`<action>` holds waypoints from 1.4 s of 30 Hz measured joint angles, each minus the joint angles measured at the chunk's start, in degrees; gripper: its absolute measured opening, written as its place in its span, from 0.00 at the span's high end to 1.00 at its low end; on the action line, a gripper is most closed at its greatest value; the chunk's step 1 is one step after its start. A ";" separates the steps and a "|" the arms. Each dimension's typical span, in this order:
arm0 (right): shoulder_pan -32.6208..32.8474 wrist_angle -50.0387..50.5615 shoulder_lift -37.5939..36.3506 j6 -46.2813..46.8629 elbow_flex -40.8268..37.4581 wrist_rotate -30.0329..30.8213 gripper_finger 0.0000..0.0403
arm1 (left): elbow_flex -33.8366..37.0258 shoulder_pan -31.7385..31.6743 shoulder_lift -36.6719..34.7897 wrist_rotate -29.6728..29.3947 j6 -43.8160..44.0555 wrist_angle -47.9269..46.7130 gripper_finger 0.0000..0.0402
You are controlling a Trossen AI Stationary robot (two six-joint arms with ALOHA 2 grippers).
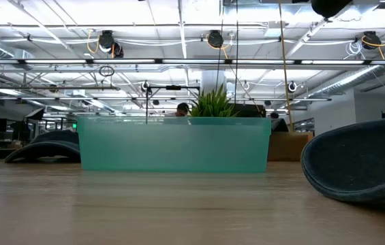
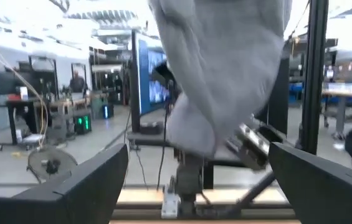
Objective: Pick & Place hat
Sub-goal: Put the gray cap into the orange bin
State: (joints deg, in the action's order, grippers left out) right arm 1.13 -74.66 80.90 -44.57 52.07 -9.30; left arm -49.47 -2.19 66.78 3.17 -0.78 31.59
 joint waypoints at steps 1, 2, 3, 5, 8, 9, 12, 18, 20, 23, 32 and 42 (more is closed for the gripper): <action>-0.12 -0.28 0.03 0.21 0.00 0.00 0.98 | 0.00 -0.23 0.69 0.50 0.22 2.09 0.02; -0.33 -0.68 0.04 0.21 0.00 0.00 0.98 | 0.00 -0.48 1.41 1.04 0.57 4.05 0.02; -0.42 -0.98 0.04 0.22 0.10 0.02 0.98 | 0.00 -0.70 2.12 1.33 1.09 5.72 0.02; -0.44 -0.86 0.02 0.57 0.77 0.07 0.98 | 0.00 -0.98 3.51 1.36 1.19 8.05 0.02; -0.42 -0.57 0.03 0.61 1.47 -0.02 0.98 | 0.00 -1.45 5.43 1.32 1.89 12.21 0.02; -0.40 -0.52 0.04 0.83 1.84 -0.07 0.98 | 0.00 -1.65 6.00 1.32 2.73 13.50 0.02; -0.42 -0.65 0.02 3.29 2.75 -0.98 0.98 | 0.00 -1.97 7.24 1.31 4.15 16.40 0.02; -0.41 -1.19 1.95 3.55 2.78 -2.97 0.98 | 0.00 -1.58 7.15 2.22 4.10 18.66 0.02; -0.72 -2.48 3.13 3.49 2.80 -2.93 0.98 | 0.00 -1.49 7.20 4.64 4.41 19.15 0.02; -1.16 -4.55 5.10 4.71 2.83 -2.89 0.98 | 0.00 -1.12 7.13 6.25 5.41 19.47 0.02; -1.32 -4.27 6.16 4.83 3.80 -2.39 0.98 | 0.02 -1.06 6.81 6.94 5.71 17.64 0.15; -1.30 0.02 6.16 1.92 3.80 2.03 0.98 | 0.02 -1.06 6.13 6.92 8.81 17.61 0.70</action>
State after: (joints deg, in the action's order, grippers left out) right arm -0.16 -74.64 87.07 -42.65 55.88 -7.27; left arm -49.45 -3.25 72.90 10.09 8.04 49.20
